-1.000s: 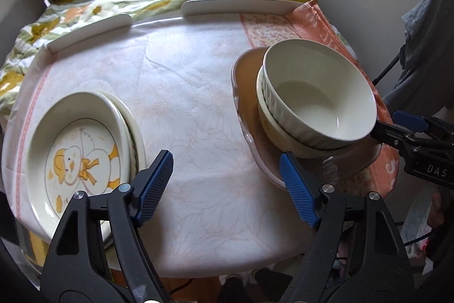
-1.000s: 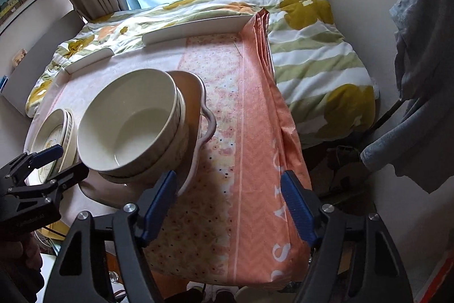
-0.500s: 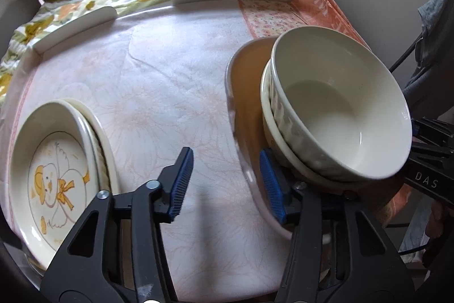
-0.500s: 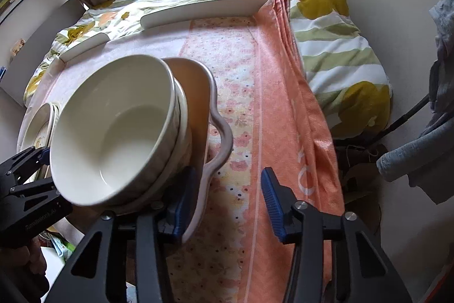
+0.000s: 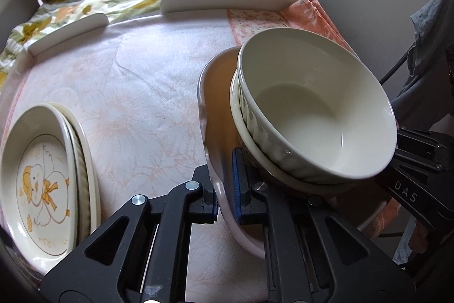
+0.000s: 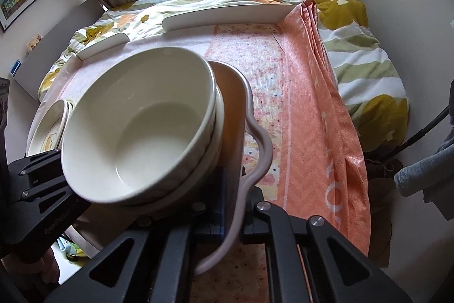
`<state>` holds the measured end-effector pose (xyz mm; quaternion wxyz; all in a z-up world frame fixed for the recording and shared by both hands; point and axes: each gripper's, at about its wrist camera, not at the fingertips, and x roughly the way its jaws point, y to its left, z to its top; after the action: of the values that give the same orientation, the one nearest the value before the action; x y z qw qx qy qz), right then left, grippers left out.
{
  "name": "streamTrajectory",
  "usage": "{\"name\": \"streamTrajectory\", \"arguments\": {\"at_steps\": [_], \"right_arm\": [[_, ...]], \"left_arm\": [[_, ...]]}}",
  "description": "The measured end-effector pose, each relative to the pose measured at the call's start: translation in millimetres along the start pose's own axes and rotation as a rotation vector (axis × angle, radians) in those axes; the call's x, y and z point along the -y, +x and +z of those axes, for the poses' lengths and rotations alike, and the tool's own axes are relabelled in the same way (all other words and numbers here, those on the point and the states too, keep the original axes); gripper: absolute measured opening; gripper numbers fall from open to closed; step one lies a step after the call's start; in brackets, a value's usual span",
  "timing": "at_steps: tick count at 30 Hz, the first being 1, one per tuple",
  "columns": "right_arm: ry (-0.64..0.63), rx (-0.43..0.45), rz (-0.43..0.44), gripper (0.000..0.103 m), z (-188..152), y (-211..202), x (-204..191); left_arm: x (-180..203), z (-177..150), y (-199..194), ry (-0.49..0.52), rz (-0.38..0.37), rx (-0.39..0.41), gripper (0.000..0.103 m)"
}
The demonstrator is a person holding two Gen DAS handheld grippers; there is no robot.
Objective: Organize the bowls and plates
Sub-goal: 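Lift the basin with bowls, carry it over the plate stack and lower it on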
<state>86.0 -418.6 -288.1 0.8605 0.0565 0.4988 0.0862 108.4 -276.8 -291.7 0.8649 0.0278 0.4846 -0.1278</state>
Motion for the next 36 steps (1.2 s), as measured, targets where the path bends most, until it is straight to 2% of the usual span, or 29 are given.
{"name": "streamTrajectory", "arguments": {"at_steps": [7,16,21,28,36], "right_arm": [[-0.020,0.048,0.003,0.007,7,-15,-3],[-0.097,0.121,0.008,0.007,38,-60,-40],[-0.127,0.155,0.023,0.007,52,-77,-78],[-0.104,0.161,0.031,0.007,53,-82,-150],[-0.047,0.131,0.031,0.007,37,-53,-219]], "left_arm": [[-2,10,-20,-0.030,0.008,0.043,0.006],[-28,28,-83,-0.091,0.040,0.136,0.006],[-63,28,-120,-0.111,0.066,0.174,0.006],[-129,17,-154,-0.094,0.082,0.171,0.006],[-204,-7,-153,-0.068,0.080,0.116,0.006]]}}
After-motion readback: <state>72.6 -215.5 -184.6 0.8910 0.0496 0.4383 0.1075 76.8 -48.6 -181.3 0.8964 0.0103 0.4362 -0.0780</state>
